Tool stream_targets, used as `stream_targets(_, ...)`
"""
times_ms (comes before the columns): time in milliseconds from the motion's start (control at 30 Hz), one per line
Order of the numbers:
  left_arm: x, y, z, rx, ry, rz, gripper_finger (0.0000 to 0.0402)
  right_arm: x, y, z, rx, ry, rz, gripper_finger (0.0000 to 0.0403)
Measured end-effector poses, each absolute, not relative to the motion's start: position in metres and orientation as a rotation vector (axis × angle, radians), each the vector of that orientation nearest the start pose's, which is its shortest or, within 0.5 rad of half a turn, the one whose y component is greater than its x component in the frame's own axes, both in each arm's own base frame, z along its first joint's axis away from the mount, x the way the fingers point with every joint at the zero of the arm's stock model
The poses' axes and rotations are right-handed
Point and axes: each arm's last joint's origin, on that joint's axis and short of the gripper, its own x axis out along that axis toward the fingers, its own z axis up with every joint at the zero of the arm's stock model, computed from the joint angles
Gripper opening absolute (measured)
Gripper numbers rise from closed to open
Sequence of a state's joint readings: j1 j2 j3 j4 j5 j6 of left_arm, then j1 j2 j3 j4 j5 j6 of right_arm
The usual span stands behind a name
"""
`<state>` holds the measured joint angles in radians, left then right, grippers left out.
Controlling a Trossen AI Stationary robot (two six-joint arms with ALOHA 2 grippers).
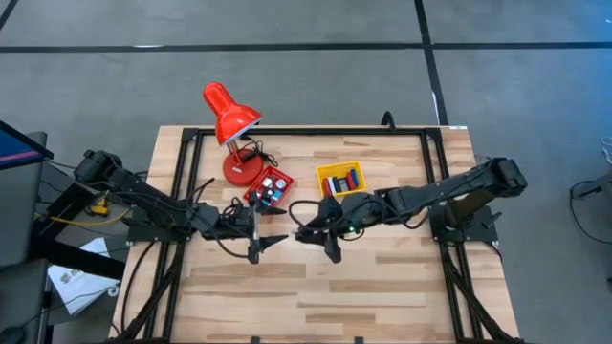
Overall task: Pick & Place Office items
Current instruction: Put the black charger adapter into the red bin
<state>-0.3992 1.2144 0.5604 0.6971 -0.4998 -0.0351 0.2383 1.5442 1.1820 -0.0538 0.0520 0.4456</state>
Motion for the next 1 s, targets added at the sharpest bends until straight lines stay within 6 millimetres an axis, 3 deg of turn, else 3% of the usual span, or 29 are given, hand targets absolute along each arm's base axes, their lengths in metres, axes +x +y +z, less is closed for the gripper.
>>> stream_targets(200, 0.238, -0.088, 0.253, 0.048, -0.031, 0.004, 0.0319, 0.352, 0.077, 0.299, 0.608, 0.436, 0.208, 0.0141)
stream_targets(500, 0.238, -0.090, 0.253, 0.166, -0.044, -0.051, 0.0308, 0.360, 0.057, 0.293, 0.914, 0.513, 0.257, 0.0141)
stream_targets(733, 0.238, -0.090, 0.253, 0.168, -0.037, -0.063, 0.0301, 0.381, 0.057, 0.287, 1.006, 0.421, 0.407, 0.0141)
stream_targets(1000, 0.237, -0.093, 0.252, 0.166, -0.044, -0.167, 0.0301, 0.394, 0.055, 0.269, 1.047, 0.434, 0.419, 0.0141)
